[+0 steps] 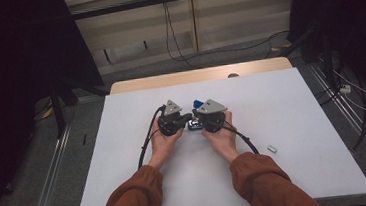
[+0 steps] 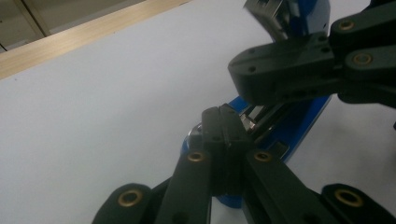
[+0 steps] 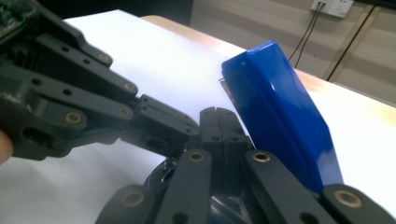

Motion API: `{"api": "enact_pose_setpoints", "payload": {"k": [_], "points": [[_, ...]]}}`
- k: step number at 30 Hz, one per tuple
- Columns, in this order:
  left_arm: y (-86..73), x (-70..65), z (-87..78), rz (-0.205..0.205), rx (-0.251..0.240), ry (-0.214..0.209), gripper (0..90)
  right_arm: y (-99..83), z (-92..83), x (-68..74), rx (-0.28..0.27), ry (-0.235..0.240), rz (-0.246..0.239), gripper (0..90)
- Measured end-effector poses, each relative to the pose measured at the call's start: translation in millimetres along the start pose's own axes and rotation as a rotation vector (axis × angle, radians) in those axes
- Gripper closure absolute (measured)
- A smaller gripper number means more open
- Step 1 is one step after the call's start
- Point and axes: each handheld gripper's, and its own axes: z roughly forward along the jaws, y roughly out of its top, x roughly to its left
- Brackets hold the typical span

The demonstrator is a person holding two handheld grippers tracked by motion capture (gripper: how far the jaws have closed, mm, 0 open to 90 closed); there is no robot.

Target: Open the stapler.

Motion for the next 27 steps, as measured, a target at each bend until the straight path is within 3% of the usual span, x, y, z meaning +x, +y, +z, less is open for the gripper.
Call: {"api": "enact_pose_setpoints", "payload": {"k": [14,27], "points": [[-0.2,0.1,0.0,0.011,-0.004,0.003,90.0,3.1,-5.5,-6.0,-0.023,-0.029,0.011,90.0],[-0.5,0.3,0.1,-0.001,-0.005,-0.001,90.0,2.5,-8.6,-6.3,-0.034,-0.026,0.020,90.0]]}}
